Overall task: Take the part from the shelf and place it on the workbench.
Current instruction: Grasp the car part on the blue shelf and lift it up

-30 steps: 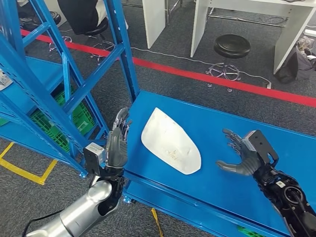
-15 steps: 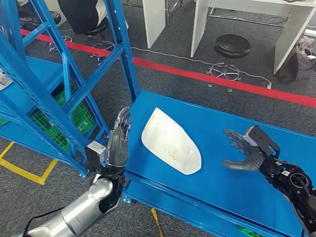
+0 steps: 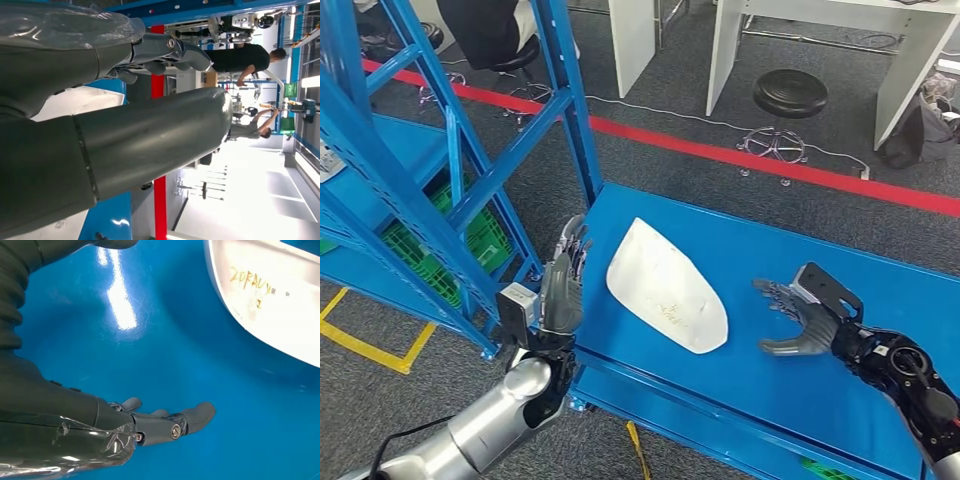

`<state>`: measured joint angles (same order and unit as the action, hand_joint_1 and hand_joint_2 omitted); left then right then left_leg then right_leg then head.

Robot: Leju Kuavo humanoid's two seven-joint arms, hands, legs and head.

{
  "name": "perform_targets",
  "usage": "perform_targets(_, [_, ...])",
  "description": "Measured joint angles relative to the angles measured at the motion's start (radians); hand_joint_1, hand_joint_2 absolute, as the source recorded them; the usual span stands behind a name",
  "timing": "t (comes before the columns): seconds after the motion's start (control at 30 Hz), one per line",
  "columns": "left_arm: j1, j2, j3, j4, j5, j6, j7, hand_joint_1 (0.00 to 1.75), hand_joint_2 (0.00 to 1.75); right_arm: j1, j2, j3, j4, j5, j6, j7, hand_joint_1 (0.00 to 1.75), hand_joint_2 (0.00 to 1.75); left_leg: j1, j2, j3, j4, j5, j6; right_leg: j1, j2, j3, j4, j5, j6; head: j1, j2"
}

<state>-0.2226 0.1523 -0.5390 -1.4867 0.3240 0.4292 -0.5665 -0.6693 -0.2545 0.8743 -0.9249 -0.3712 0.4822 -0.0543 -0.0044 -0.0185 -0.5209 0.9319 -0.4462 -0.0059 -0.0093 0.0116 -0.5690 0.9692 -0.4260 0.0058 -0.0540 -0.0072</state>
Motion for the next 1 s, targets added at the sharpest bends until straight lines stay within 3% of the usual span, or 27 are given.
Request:
perform_targets(0.67, [-0.015, -0.018, 0.0, 0.023, -0.002, 0.002, 0.0, 0.0, 0.0, -0.044, 0.097, 0.097, 0.01, 0.023, 0.011, -0.057, 0.0, 1.75, 0.0, 0.0, 0.0, 0.0, 0.0, 0.0, 0.001, 0.0, 0.0, 0.0, 0.0, 0.0, 0.0, 0.0])
perform_targets(1.0, [-0.023, -0.025, -0.001, 0.045, 0.001, 0.0, -0.005, 0.0, 0.0, -0.06, 0.11, 0.132, -0.019, -0.01, 0.02, -0.079, 0.0, 1.75, 0.0, 0.0, 0.0, 0.0, 0.0, 0.0, 0.0, 0.0, 0.0, 0.0, 0.0, 0.0, 0.0, 0.0])
